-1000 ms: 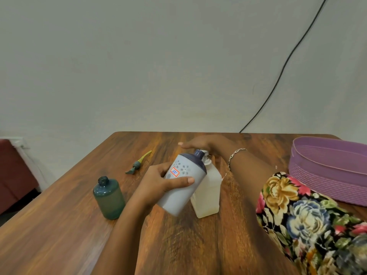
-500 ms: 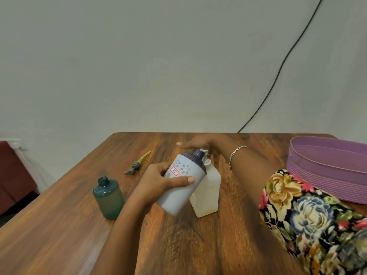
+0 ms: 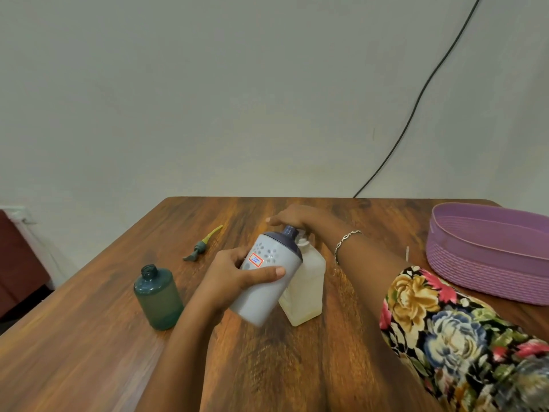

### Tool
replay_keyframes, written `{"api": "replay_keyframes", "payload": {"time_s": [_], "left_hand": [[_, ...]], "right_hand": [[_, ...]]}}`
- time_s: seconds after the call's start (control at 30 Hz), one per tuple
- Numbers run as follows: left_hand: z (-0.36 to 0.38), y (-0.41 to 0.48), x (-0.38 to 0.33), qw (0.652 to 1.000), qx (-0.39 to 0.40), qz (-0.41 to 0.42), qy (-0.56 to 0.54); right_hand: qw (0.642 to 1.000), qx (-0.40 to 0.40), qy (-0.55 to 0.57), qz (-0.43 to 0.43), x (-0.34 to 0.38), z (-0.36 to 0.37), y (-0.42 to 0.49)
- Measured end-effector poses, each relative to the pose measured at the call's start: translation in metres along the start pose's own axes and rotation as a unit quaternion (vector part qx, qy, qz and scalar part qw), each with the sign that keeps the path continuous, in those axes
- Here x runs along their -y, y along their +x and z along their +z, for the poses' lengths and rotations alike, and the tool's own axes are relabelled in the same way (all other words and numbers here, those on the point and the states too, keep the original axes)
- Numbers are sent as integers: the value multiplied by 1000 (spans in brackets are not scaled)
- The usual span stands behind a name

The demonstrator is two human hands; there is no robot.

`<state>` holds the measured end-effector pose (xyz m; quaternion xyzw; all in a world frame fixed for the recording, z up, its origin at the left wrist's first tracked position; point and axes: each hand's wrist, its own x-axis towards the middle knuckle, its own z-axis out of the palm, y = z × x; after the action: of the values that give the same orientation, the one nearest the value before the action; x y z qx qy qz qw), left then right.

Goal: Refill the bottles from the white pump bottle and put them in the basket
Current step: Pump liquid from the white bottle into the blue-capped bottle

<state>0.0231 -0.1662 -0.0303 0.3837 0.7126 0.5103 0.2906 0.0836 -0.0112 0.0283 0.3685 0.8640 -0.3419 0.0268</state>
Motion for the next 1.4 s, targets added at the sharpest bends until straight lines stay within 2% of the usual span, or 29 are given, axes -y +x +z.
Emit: {"api": "replay_keyframes", "payload": {"time_s": [0.13,0.47,0.77,1.1,1.3,1.4], "left_hand": [[-1,-2,-9,1000,-3,23,4],[1,-4,-2,1000,-4,-5,11],[-2,-6,-11,1000,-3,4,6],[2,-4,-3,1000,-4,-13,13],[-2,-7,-13,1000,0,3,10],[-2,-6,-15,1000,-3,-4,6]], "right_hand": [[1000,12,3,-3,3,-6,7],[999,-8,28,12,-5,7,15],[1000,16,17,-3,2,-4,11],[1000,-12,-4,-4,-6,7,20],[997,12,69,-14,-1,-7,8],[997,-1,71,-15,-2,-7,8]]}}
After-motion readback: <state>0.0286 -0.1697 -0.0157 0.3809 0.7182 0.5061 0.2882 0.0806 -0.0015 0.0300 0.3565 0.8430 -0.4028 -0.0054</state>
